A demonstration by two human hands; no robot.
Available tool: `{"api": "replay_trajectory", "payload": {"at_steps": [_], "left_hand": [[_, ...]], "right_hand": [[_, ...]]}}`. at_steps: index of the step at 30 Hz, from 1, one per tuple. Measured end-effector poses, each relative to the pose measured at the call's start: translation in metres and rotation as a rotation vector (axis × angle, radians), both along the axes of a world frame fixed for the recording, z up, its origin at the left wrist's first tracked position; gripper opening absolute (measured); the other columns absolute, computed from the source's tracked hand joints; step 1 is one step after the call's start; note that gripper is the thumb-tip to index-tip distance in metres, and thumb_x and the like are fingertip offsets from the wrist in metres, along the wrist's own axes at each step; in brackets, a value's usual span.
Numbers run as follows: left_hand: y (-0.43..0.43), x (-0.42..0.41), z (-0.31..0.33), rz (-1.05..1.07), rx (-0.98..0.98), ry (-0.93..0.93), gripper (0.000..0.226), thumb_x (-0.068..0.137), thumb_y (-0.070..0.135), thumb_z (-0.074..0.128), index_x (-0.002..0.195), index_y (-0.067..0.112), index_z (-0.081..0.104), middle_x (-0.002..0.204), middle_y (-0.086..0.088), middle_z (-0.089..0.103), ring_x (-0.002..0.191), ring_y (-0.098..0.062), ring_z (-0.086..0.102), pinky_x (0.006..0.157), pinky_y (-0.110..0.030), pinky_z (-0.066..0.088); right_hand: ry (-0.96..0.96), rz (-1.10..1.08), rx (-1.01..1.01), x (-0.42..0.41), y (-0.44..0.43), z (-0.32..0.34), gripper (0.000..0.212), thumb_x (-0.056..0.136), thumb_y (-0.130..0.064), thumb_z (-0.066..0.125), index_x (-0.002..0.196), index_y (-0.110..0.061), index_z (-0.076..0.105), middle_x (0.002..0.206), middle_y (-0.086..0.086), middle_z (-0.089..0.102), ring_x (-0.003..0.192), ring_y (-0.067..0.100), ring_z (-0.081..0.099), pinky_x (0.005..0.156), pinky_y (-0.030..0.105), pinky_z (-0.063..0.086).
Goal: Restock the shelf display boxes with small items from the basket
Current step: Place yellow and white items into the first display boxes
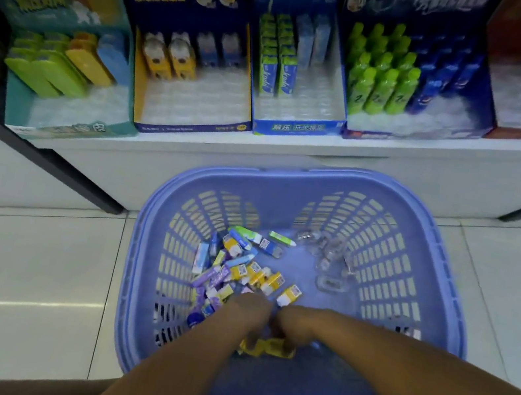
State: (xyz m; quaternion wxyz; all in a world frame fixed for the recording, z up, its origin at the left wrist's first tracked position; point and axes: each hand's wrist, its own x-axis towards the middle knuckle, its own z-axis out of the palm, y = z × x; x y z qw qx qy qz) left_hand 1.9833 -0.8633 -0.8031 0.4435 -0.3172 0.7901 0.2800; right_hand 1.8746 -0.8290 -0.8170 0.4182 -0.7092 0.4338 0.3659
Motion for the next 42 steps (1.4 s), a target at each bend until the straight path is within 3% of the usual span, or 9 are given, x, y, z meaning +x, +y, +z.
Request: {"api": "replay_trajectory", "payload": {"at_steps": [4, 7, 10, 15, 22, 27, 31, 34, 42], "left_hand": [[-0.005, 0.004, 0.002, 0.026, -0.005, 0.000, 0.052, 0.074, 0.024, 0.078, 0.116, 0.001, 0.057, 0.112, -0.019, 0.059, 0.099, -0.034, 0.061, 0.074, -0.041, 0.048], [-0.021, 0.009, 0.009, 0.261, 0.040, 0.061, 0.025, 0.074, 0.021, 0.074, 0.085, 0.006, 0.057, 0.081, -0.010, 0.056, 0.069, -0.025, 0.058, 0.054, -0.029, 0.043], [-0.050, 0.015, 0.029, 0.567, 0.092, 0.159, 0.025, 0.075, 0.016, 0.068, 0.062, 0.013, 0.047, 0.061, -0.006, 0.055, 0.048, -0.016, 0.054, 0.047, -0.024, 0.041], [-0.094, 0.042, 0.091, 1.069, 0.447, 0.445, 0.006, 0.088, 0.000, 0.058, 0.092, -0.002, 0.061, 0.076, -0.016, 0.066, 0.062, -0.015, 0.069, 0.063, -0.023, 0.058], [-0.122, 0.113, 0.183, 1.303, 0.428, 1.033, 0.022, 0.094, 0.004, 0.050, 0.113, 0.008, 0.060, 0.090, -0.008, 0.067, 0.068, -0.009, 0.067, 0.074, -0.023, 0.056], [-0.128, 0.155, 0.207, 1.582, 0.375, 1.506, 0.017, 0.094, 0.006, 0.047, 0.106, 0.006, 0.059, 0.083, -0.007, 0.072, 0.067, -0.011, 0.067, 0.069, -0.024, 0.058], [-0.136, 0.177, 0.208, 1.866, 0.216, 1.797, 0.016, 0.094, 0.009, 0.051, 0.108, 0.004, 0.055, 0.087, -0.008, 0.068, 0.067, -0.011, 0.066, 0.071, -0.024, 0.057], [-0.139, 0.188, 0.201, 2.028, -0.015, 1.807, 0.026, 0.094, 0.010, 0.053, 0.117, -0.002, 0.053, 0.090, -0.010, 0.063, 0.069, -0.012, 0.064, 0.072, -0.023, 0.058], [-0.140, 0.197, 0.189, 2.136, -0.209, 1.671, 0.012, 0.091, 0.011, 0.058, 0.102, 0.008, 0.062, 0.090, -0.012, 0.068, 0.076, -0.016, 0.067, 0.073, -0.024, 0.056]], "right_hand": [[0.010, -0.140, -0.021, -0.003, -0.005, 0.008, 0.035, 0.086, -0.022, 0.064, 0.114, -0.001, 0.062, 0.115, 0.020, 0.062, 0.085, 0.024, 0.050, 0.079, 0.033, 0.042], [0.034, -0.269, -0.005, -0.011, -0.019, 0.025, 0.041, 0.086, -0.027, 0.063, 0.119, -0.002, 0.059, 0.113, 0.019, 0.062, 0.084, 0.024, 0.052, 0.078, 0.034, 0.046], [0.015, -0.404, 0.022, -0.020, -0.041, 0.047, 0.024, 0.089, -0.021, 0.058, 0.101, -0.002, 0.064, 0.082, 0.013, 0.061, 0.057, 0.019, 0.056, 0.063, 0.032, 0.050], [-0.158, -0.619, -0.113, -0.030, -0.084, 0.111, 0.031, 0.087, -0.027, 0.065, 0.104, -0.001, 0.065, 0.068, 0.009, 0.060, 0.049, 0.013, 0.055, 0.041, 0.016, 0.045], [-0.828, -1.081, -0.218, -0.010, -0.116, 0.203, 0.013, 0.079, -0.002, 0.070, 0.090, -0.007, 0.064, 0.075, 0.007, 0.070, 0.057, 0.011, 0.067, 0.052, 0.018, 0.053], [-1.136, -1.240, -0.384, 0.039, -0.145, 0.240, 0.006, 0.080, -0.017, 0.068, 0.083, -0.011, 0.068, 0.087, 0.013, 0.070, 0.061, 0.011, 0.065, 0.059, 0.016, 0.051], [-1.005, -1.073, -0.802, 0.090, -0.186, 0.253, 0.017, 0.086, -0.012, 0.066, 0.102, -0.015, 0.060, 0.098, 0.008, 0.066, 0.072, 0.016, 0.064, 0.063, 0.021, 0.050], [-0.800, -0.810, -1.139, 0.127, -0.217, 0.262, 0.028, 0.077, -0.018, 0.073, 0.103, -0.018, 0.064, 0.102, 0.008, 0.062, 0.089, 0.022, 0.059, 0.075, 0.031, 0.047], [-0.526, -0.380, -1.145, 0.170, -0.271, 0.244, 0.042, 0.089, -0.014, 0.061, 0.130, -0.017, 0.051, 0.127, 0.011, 0.058, 0.113, 0.026, 0.055, 0.082, 0.027, 0.042]]}}
